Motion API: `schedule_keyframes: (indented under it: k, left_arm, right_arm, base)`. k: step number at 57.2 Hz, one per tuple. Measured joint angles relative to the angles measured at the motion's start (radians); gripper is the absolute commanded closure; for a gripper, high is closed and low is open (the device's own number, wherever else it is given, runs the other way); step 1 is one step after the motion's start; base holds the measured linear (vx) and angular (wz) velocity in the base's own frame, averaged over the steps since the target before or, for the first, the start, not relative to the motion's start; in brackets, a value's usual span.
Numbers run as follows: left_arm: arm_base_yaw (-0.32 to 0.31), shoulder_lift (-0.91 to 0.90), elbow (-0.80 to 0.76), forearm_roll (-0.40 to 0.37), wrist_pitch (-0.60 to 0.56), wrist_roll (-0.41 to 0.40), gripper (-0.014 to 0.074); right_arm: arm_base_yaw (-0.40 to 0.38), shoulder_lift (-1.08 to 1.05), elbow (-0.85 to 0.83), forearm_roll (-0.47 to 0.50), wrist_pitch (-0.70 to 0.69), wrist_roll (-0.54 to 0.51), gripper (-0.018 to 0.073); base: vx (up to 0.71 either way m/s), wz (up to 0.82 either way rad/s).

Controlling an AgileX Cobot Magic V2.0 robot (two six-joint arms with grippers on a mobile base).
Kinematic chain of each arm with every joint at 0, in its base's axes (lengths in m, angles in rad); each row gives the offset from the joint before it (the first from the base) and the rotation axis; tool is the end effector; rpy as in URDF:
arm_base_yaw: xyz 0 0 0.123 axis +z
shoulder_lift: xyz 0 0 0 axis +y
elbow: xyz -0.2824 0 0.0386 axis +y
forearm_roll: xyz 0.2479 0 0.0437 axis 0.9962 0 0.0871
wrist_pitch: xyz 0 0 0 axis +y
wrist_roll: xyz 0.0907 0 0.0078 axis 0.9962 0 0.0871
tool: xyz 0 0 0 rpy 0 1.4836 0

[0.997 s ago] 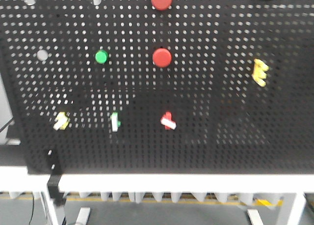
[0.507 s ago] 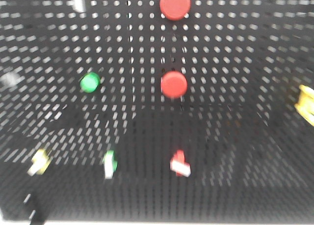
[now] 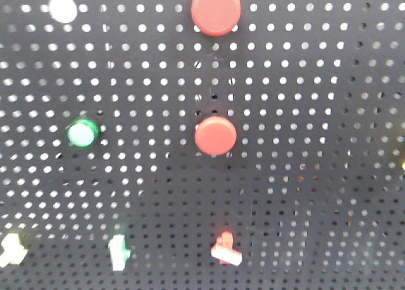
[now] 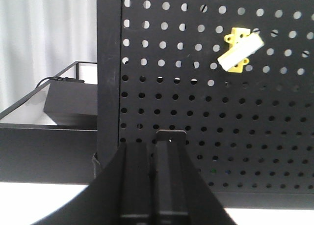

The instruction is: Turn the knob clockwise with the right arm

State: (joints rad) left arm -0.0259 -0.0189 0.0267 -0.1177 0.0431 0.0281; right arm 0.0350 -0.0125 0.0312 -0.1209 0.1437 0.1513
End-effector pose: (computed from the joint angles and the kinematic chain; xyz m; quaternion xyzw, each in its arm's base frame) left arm 0.0561 -0.0019 0.2012 -0.0202 0.6938 -0.0433 0.7186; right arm 0.0566 0.0004 0.1903 0.0046 0.7328 0.0163 0.6802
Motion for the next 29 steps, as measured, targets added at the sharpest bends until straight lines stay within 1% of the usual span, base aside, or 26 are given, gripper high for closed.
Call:
schedule_keyframes:
  k: [22,29]
  left_arm:
    - [0.0,0.0,0.0,0.0,0.0,0.0,0.0603]
    - [0.0,0.0,0.0,0.0,0.0,0.0,0.0603]
  right_arm:
    - [0.0,0.0,0.0,0.0,-0.003,0.0,0.0568]
    - [0.0,0.0,0.0,0.0,-0.06,0.0,0.0568]
  base:
    - [0.02,-0.02]
    - [0.0,0.0]
